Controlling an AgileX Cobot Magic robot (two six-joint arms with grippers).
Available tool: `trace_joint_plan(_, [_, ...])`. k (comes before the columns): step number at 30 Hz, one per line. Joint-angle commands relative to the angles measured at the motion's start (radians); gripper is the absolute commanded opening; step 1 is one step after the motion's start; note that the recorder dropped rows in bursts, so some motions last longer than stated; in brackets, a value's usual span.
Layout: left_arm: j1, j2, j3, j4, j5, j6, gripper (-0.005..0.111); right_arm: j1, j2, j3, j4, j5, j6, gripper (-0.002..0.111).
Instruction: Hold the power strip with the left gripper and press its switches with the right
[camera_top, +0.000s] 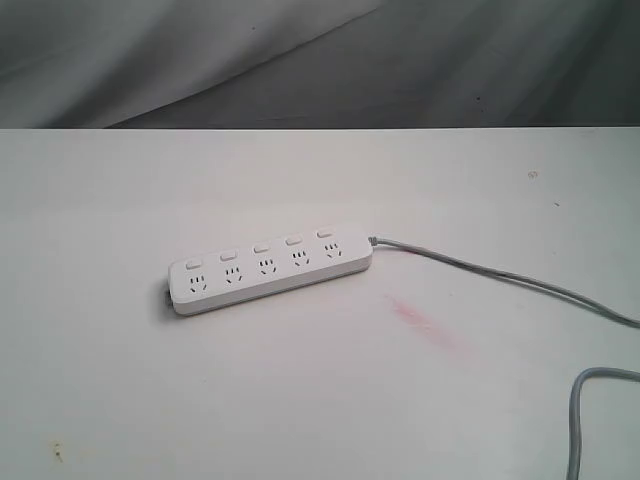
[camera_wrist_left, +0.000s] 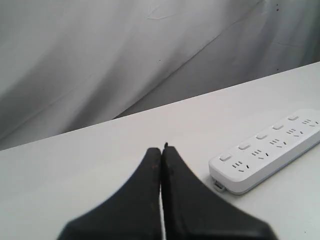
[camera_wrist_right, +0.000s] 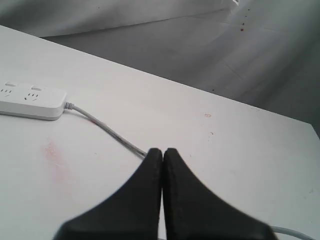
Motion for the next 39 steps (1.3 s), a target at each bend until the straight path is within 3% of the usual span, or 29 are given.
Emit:
trace_joint_plan(1, [-0.006,-0.004,0.005,-0.004,-0.003,-0.004,0.001,-0.007,-0.004,0.002,-0.009,-0.001,0.001,0.000])
trace_joint_plan(4, [-0.006,-0.004,0.005,-0.021,-0.009,-0.015,0.001,-0.007,-0.004,0.002,-0.009,-0.001,0.001,0.000])
trace_joint_plan(7, [-0.006,-0.004,0.005,-0.150,-0.009,-0.035,0.001,-0.007,-0.004,0.002,-0.009,-0.001,0.001,0.000])
trace_joint_plan(16, [-0.006,-0.004,0.005,-0.418,-0.250,-0.037,0.001,-0.007,-0.004,0.002,-0.009,-0.001,0.001,0.000])
trace_joint_plan(20, [-0.006,-0.004,0.005,-0.488,-0.262,-0.064,0.001,-0.007,-0.004,0.002,-0.009,-0.001,0.001,0.000])
trace_joint_plan(23, [-0.006,-0.004,0.005,-0.505,-0.169,-0.090,0.000,-0.007,-0.004,0.002,-0.009,-0.001,0.001,0.000])
trace_joint_plan(27, [-0.006,0.010,-0.114,-0.487,0.077,-0.057,0.000,-0.007,-0.004,0.002,-0.009,-0.001,0.001,0.000])
trace_joint_plan(31, [-0.006,0.103,-0.233,-0.481,0.180,0.029,0.000,-0.007,-0.004,0.002,-0.009,-0.001,0.001,0.000])
trace_joint_plan(39, [-0.006,0.570,-0.502,-0.465,0.438,0.389,0.000,-0.007,-0.004,0.002,-0.009,-0.001,0.001,0.000])
